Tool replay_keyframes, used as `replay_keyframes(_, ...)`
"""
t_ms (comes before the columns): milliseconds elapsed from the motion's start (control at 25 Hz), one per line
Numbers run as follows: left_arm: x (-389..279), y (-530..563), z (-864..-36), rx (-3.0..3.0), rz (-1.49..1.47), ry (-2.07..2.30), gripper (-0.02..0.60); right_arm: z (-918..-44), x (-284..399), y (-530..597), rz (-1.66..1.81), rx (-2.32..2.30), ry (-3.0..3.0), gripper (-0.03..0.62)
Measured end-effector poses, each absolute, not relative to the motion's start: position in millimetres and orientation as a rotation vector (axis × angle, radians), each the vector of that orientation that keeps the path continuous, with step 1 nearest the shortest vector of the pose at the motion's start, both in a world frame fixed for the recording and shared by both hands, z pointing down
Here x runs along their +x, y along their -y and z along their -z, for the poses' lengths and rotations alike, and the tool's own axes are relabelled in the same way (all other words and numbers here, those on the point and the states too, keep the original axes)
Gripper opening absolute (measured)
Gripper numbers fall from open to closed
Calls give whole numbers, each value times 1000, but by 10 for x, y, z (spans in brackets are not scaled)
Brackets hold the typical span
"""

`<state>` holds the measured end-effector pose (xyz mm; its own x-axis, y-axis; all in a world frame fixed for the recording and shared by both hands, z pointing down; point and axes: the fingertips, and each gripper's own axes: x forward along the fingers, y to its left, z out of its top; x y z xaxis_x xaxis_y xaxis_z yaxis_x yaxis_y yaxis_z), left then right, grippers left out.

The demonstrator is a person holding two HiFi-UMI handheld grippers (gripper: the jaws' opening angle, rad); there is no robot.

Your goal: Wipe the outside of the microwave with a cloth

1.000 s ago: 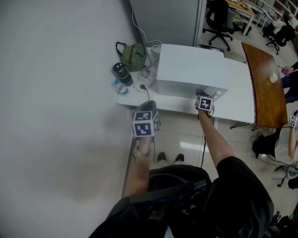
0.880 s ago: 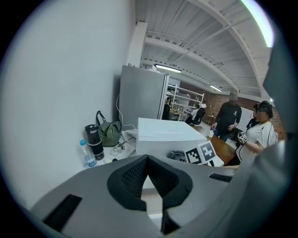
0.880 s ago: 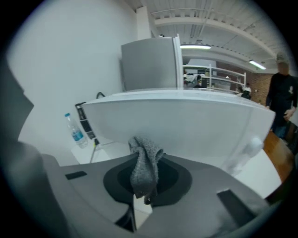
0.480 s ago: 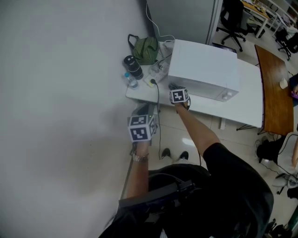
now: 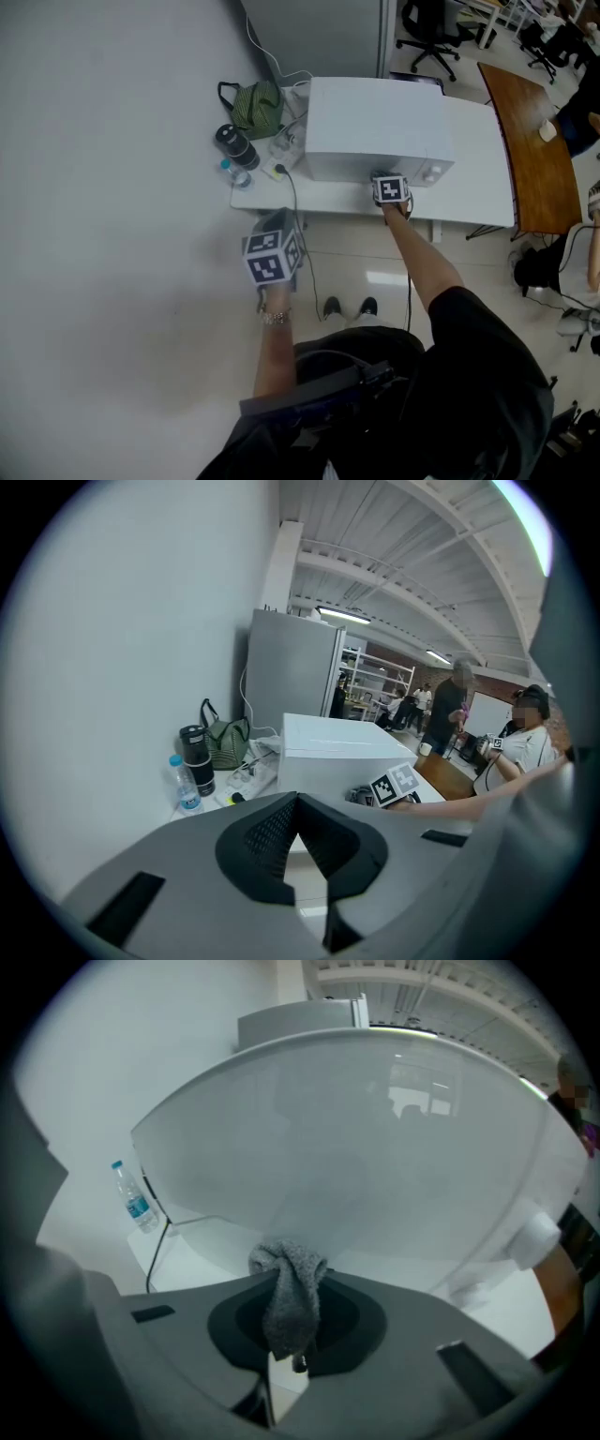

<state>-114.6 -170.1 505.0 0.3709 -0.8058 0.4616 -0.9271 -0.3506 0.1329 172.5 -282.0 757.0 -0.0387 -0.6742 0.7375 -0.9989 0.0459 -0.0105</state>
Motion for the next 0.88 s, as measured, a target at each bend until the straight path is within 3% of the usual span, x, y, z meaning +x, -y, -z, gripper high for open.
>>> replay_keyframes(200,-673,1628,-5108,2345,-483,1384,0,-7636,2707,2504,-842,1790,1616,29)
replay_keyframes(440,-450,1637,-5063,2381,-486,1355,0,-7540,2955,2377,-837,1808,1669,28)
replay_keyframes(600,-327,1653,-4950,2395,-453,1361,0,-7317,2655,2193,-863,1801,1765,28)
replay_keyframes(880,-90,1596,-4945,2387,-413,1363,0,-5841,1745,2422,-554,1668,2253,29)
